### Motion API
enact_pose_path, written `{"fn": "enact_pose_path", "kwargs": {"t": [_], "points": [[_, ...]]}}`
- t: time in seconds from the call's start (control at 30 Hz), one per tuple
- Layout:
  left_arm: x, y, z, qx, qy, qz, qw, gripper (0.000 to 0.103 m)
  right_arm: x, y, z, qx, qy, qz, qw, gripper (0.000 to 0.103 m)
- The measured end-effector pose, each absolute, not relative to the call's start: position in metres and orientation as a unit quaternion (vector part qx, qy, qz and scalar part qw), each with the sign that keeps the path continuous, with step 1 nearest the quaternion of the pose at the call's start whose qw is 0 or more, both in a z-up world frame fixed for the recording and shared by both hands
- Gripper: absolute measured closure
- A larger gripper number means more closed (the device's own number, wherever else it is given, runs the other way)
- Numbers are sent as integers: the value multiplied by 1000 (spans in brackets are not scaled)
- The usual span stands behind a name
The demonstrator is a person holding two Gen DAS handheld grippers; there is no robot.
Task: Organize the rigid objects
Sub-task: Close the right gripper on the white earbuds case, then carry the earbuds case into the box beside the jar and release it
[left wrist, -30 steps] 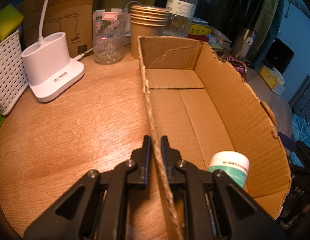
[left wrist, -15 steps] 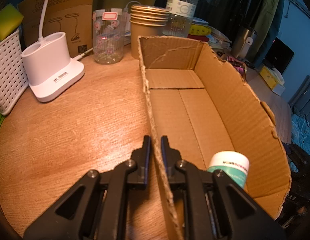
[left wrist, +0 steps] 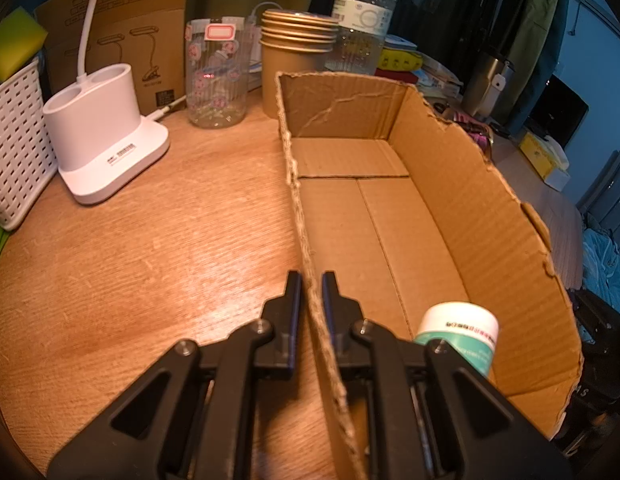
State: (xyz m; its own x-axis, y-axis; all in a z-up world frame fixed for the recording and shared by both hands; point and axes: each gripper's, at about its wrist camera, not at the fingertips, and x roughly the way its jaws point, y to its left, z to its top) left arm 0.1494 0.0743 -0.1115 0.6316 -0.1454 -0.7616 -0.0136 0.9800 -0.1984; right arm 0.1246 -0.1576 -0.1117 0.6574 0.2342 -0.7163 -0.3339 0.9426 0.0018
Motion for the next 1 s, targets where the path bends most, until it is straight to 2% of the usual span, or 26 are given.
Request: {"fn": "enact_pose_path", "kwargs": {"t": [1.0], "points": [[149, 75, -112, -93, 428, -37, 898, 92, 91, -143, -47, -58, 302, 187, 933, 41]]}}
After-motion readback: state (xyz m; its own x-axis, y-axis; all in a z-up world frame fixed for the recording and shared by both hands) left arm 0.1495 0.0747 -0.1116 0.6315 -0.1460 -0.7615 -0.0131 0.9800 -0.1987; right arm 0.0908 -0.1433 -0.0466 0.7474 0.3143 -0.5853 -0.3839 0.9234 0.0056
